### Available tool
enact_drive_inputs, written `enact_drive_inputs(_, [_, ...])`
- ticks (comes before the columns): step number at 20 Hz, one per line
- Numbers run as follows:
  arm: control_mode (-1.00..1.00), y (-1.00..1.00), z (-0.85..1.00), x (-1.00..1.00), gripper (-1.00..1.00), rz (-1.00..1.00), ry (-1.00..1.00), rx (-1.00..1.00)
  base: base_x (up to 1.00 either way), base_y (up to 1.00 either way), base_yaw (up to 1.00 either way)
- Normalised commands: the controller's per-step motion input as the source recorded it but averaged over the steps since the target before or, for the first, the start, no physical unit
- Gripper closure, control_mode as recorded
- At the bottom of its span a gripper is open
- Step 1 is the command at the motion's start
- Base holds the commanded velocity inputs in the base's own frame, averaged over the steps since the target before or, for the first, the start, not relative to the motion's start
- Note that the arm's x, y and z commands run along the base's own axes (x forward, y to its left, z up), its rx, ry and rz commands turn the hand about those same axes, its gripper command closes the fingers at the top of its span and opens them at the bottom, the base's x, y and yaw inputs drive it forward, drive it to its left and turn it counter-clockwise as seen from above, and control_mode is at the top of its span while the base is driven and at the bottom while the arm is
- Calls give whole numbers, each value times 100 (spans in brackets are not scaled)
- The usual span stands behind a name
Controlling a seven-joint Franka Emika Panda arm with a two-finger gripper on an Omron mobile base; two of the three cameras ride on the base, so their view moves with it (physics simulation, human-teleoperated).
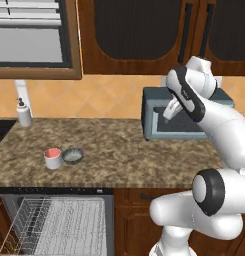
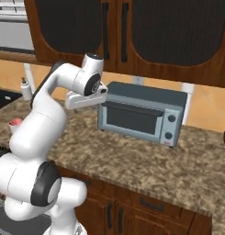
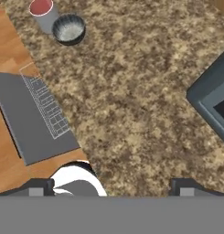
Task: Pick up the cup and bowl from the counter, place them in the dishwasher, and close the dishwasher door.
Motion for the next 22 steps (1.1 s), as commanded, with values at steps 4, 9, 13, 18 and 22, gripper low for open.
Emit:
enact_drive_inputs(4, [100, 0, 0, 0, -100, 0, 0, 0, -4, -20, 73])
enact_drive_inputs(9, [100, 0, 0, 0, -100, 0, 0, 0, -29, -4, 60])
enact_drive_inputs(13, [100, 0, 0, 0, -100, 0, 0, 0, -5, 0, 39])
enact_drive_inputs(18, [100, 0, 0, 0, -100, 0, 0, 0, 0, 6, 18])
enact_drive_inputs(22, [100, 0, 0, 0, -100, 0, 0, 0, -2, 26, 14])
